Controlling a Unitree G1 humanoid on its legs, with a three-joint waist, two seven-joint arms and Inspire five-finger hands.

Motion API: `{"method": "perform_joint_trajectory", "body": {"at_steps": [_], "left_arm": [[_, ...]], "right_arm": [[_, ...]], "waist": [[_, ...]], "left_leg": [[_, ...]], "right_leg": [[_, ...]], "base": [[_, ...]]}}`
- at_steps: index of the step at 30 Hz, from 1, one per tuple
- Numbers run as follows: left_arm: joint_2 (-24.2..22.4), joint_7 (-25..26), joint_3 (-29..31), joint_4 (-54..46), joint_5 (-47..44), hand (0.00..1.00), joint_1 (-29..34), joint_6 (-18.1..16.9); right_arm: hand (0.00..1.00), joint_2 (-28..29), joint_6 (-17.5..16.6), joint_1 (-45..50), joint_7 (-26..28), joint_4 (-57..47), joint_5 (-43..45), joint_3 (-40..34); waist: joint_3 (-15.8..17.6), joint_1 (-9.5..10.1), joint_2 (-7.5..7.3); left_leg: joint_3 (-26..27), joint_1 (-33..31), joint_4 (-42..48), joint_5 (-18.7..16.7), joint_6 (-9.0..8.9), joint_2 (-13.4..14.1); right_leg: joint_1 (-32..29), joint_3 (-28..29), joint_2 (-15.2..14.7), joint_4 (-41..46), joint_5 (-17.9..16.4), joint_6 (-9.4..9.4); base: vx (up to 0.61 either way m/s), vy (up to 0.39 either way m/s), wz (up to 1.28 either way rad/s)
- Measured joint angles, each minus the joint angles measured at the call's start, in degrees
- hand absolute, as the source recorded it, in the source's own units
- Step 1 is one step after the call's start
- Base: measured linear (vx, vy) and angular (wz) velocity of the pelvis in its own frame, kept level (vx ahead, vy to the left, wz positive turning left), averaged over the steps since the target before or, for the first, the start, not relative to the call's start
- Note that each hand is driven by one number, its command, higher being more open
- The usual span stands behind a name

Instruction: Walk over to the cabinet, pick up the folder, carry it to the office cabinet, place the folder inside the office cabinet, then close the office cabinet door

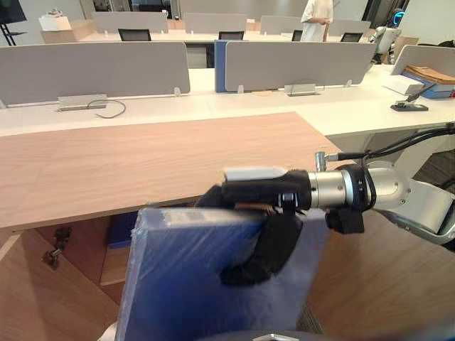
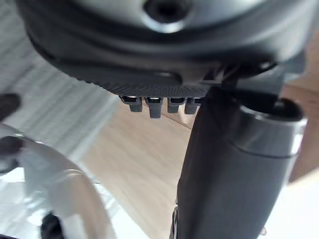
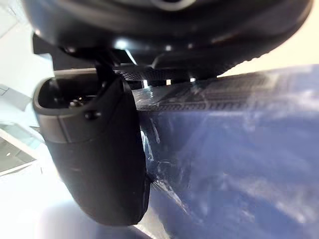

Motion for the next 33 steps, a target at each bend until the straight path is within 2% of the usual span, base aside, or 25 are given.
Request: {"method": "perform_joint_trajectory", "body": {"at_steps": [3,5,7,8,9,10,11,13,14,16,19,22,24,27,28,30,31,33], "left_arm": [[-4.38,-0.07,0.32,12.06,2.89,1.0,-0.05,1.37],[-9.36,0.3,6.57,19.7,3.92,1.0,-0.81,1.16],[-17.14,4.85,18.27,28.93,8.22,1.0,-1.57,-0.2],[-17.77,5.2,19.67,29.79,8.44,1.0,-1.68,-0.42],[-20.1,7.28,25.05,32.78,10.64,1.0,-2.27,-1.44],[-22.29,10.32,30.35,35.17,13.35,1.0,-2.75,-2.17],[-22.95,11.76,32.95,36.14,14.97,1.0,-3.08,-2.35],[-25.34,16.86,41.42,38.47,19.51,1.0,-3.9,-3.1],[-25.87,18.21,43.49,38.48,20.73,1.0,-3.92,-3.13],[-26.83,22.69,50.48,39.11,25.55,1.0,-4.3,-2.08],[-26.42,27.19,56.73,40.32,27.93,1.0,-3.55,-1.0],[-26.35,29.61,58.75,40.6,28.43,1.0,-2.18,-0.13],[-26.59,31.3,59.24,40.63,28.45,1.0,-1.39,0.02],[-26.97,32.71,58.99,40.61,28.52,1.0,-0.77,0.31],[-27.07,32.83,58.94,40.56,28.52,1.0,-0.67,0.43],[-27.33,33.18,57.96,39.8,28.46,1.0,0.1,0.45],[-27.53,33.64,56.59,39.25,28.29,1.0,0.25,0.46],[-27.94,33.95,55.85,38.76,28.16,1.0,0.31,0.42]], "right_arm": [[0.0,0.15,-0.39,0.47,-0.53,-0.38,-3.21,-0.9],[0.0,0.16,-0.79,3.42,-1.63,-1.7,-9.02,-3.82],[0.0,1.86,-2.48,9.96,-3.08,-3.58,-19.61,-8.33],[0.0,2.32,-2.61,10.79,-3.23,-3.49,-20.42,-8.63],[0.0,4.56,-2.71,14.53,-3.44,-2.83,-22.55,-9.17],[0.0,7.35,-2.73,17.97,-3.47,-1.02,-24.55,-8.57],[0.0,8.78,-2.68,18.96,-3.57,0.44,-25.55,-7.23],[0.0,12.92,-2.38,20.12,-4.03,7.79,-31.74,-0.57],[0.0,13.74,-2.17,20.18,-4.13,10.02,-33.02,0.92],[0.0,16.92,-1.13,20.24,-4.36,18.02,-41.1,6.48],[0.0,19.74,-1.22,21.81,-4.91,25.64,-47.87,8.67],[0.0,22.71,-1.69,22.23,-5.02,32.88,-56.95,11.69],[0.0,25.26,-2.42,23.17,-5.32,39.69,-65.66,13.28],[0.0,28.06,-3.5,26.07,-7.17,46.14,-72.51,11.99],[0.0,29.02,-3.85,27.37,-7.49,47.72,-73.58,9.93],[0.0,34.33,-3.51,32.59,-9.34,54.27,-73.98,-1.47],[0.0,39.45,-0.64,34.41,-13.34,60.56,-71.4,-10.75],[0.0,44.1,1.99,34.43,-18.14,66.82,-68.01,-20.03]], "waist": [[0.94,-0.82,-0.63],[1.4,-0.91,-1.14],[1.83,-0.5,-0.91],[1.84,-0.5,-0.93],[1.91,-0.41,-0.92],[2.0,-0.2,-0.79],[2.12,-0.11,-0.63],[3.01,0.05,0.03],[3.32,0.09,0.24],[4.0,0.35,0.87],[4.05,0.4,0.92],[4.08,0.76,0.94],[4.3,1.72,1.18],[4.83,1.74,1.88],[4.95,1.79,2.07],[5.55,1.6,2.76],[6.21,1.49,3.45],[6.31,1.51,3.88]], "left_leg": [[0.11,-0.01,0.03,-0.09,0.15,-0.1],[0.2,-0.16,0.04,-0.11,0.23,-0.2],[0.23,-0.18,0.11,-0.2,0.42,-0.35],[0.21,-0.17,0.13,-0.22,0.46,-0.34],[0.06,-0.19,0.2,-0.25,0.5,-0.3],[-0.11,-0.19,0.28,-0.28,0.55,-0.26],[-0.14,-0.18,0.38,-0.31,0.6,-0.24],[-0.49,-0.17,0.73,-0.41,0.77,-0.28],[-0.58,-0.18,0.83,-0.42,0.79,-0.29],[-0.84,-0.25,1.05,-0.43,0.8,-0.3],[-1.88,-0.67,1.33,-0.4,0.82,-0.21],[-3.15,-1.15,1.58,-0.39,0.85,-0.23],[-3.87,-1.33,1.67,-0.33,0.93,-0.34],[-5.22,-1.47,1.88,-0.22,1.1,-0.6],[-5.37,-1.52,1.87,-0.21,1.11,-0.65],[-6.68,-2.17,1.82,0.09,1.4,-1.04],[-7.18,-2.37,1.38,0.48,1.57,-1.38],[-8.05,-3.34,1.01,0.83,1.71,-1.76]], "right_leg": [[-0.12,0.2,0.01,-0.11,0.0,0.0],[-0.37,0.32,-0.02,-0.1,0.0,0.0],[-0.39,0.39,-0.39,-0.06,0.0,0.01],[-0.39,0.4,-0.39,-0.03,0.0,0.01],[-0.32,0.38,-0.37,0.02,0.0,0.01],[-0.24,0.33,-0.36,0.02,0.0,0.0],[-0.19,0.33,-0.35,0.04,0.0,0.0],[-0.06,0.2,-0.48,0.18,-0.09,-0.09],[-0.05,0.15,-0.51,0.27,-0.1,-0.1],[-0.05,-0.01,-0.52,0.48,-0.18,-0.2],[-0.06,-0.78,-0.53,0.56,-0.36,-0.38],[0.12,-1.58,-0.71,0.6,-0.41,-0.37],[0.38,-2.37,-0.94,0.49,-0.44,-0.34],[1.2,-3.6,-1.4,0.04,-0.51,-0.22],[1.21,-3.81,-1.44,-0.04,-0.54,-0.2],[1.2,-4.98,-1.77,-0.29,-0.55,-0.17],[1.04,-5.49,-2.06,-0.36,-0.51,-0.12],[0.37,-6.11,-2.36,-0.54,-0.38,0.08]], "base": [[-0.02,0.01,-0.02],[-0.03,0.026,-0.03],[-0.02,0.039,-0.05],[0.0,0.0,0.0],[0.0,0.0,0.0],[0.0,0.0,0.0],[-0.04,0.003,0.03],[-0.06,0.006,0.05],[-0.07,0.008,0.05],[-0.06,0.007,0.04],[-0.02,-0.006,0.1],[-0.01,-0.002,0.17],[-0.03,0.011,0.18],[-0.04,0.012,0.23],[-0.05,0.02,0.18],[-0.06,0.01,0.26],[-0.06,0.01,0.23],[-0.05,0.019,0.22]]}}
